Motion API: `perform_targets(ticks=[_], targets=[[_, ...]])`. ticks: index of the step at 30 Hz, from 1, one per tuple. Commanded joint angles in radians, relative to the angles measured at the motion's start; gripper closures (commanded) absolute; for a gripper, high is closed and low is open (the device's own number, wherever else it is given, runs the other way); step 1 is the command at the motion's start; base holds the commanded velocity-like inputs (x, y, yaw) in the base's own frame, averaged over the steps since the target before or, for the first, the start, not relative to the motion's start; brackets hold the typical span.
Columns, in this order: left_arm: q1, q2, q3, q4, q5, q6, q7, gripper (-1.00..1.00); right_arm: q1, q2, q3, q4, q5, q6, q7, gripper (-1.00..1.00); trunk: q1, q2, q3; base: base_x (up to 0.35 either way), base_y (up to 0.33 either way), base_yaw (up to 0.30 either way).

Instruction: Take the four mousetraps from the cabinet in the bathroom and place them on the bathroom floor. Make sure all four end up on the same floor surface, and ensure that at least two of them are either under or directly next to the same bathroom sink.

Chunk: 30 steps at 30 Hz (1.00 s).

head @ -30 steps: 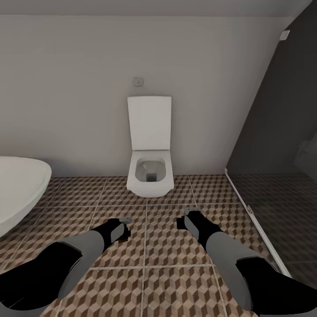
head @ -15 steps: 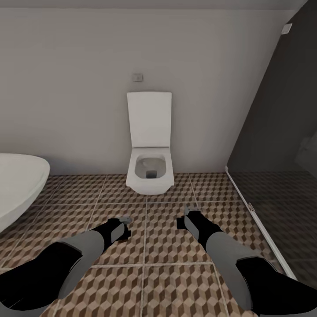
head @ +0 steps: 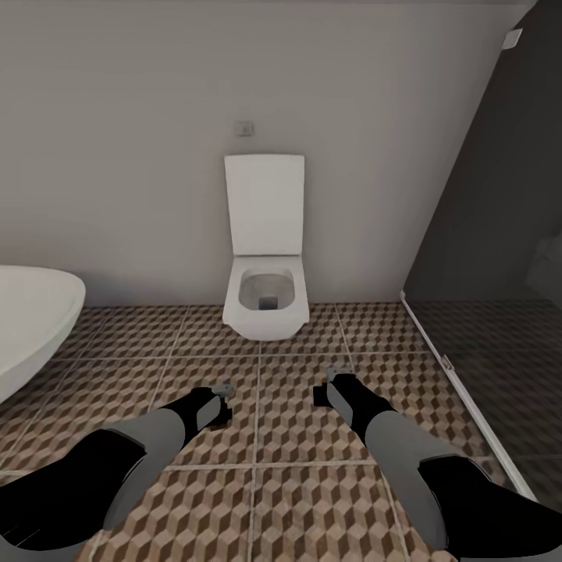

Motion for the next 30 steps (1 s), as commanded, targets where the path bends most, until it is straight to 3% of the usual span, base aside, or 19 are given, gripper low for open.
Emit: perform_targets(ticks=[1,30], targets=[[-0.001,-0.001,-0.008,0.001,0.008,0.002,0.004,1.0,0.0,0.0,0.008,-0.001,-0.011,0.004,-0.009,1.0,0.004,-0.008,-0.004,0.0,0.0,0.0],[0.002,-0.001,-0.008,0.001,0.008,0.002,0.004,1.0,0.0,0.0,0.008,-0.001,-0.011,0.004,-0.009,1.0,0.115,-0.211,-0.095,0.0,0.0,0.0]])
